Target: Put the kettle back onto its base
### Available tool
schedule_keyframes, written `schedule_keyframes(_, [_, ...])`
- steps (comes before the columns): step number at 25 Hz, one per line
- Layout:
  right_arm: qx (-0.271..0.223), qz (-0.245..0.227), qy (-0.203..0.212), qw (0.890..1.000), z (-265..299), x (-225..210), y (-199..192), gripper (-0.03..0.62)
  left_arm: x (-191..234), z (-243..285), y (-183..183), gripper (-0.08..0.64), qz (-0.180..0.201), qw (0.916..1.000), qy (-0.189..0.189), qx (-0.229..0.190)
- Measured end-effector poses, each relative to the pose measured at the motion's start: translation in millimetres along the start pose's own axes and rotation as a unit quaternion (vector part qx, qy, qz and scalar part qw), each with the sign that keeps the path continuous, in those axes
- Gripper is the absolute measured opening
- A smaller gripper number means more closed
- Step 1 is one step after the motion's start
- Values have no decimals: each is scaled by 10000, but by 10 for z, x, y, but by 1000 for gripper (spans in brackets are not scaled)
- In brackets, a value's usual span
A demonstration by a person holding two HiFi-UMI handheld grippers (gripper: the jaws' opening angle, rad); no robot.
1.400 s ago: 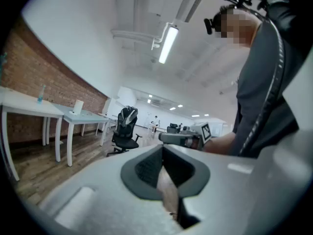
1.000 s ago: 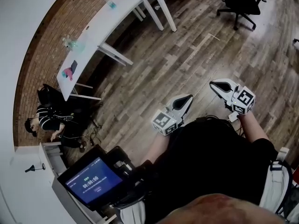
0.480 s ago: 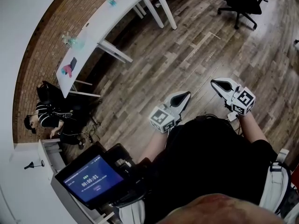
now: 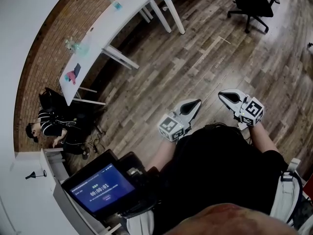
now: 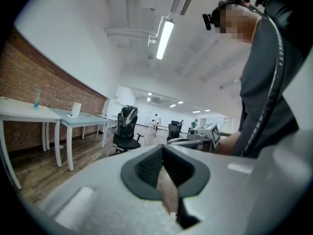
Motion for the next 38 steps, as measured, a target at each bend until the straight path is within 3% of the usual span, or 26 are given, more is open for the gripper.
schedule_keyframes(14, [-79,192,17,9998,9,-26,-27,2,6,62,-22,2,-17,9999,94,33])
schedule_keyframes(24, [141,376,-41,9992,93,-83,-192,3,79,30,-180,2,-275,9995,68,145])
schedule_keyframes(31, [111,367,-217,9990,310,-262,-193,3,380,119,-224,2,-422,9988,-116,231])
schedule_keyframes(38, [100,322,-507,9981,615,-690,-32,3,894,465,-7,3,-384,9978,-524,158])
Point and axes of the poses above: the fingertips, and each gripper's own axes: z forward along the fingers, x to its left, y out of its top, the point moved 3 cm from there along -z, backward along the fingers, and after that the axes turned 9 degrees about -x, right-handed, at the moved point
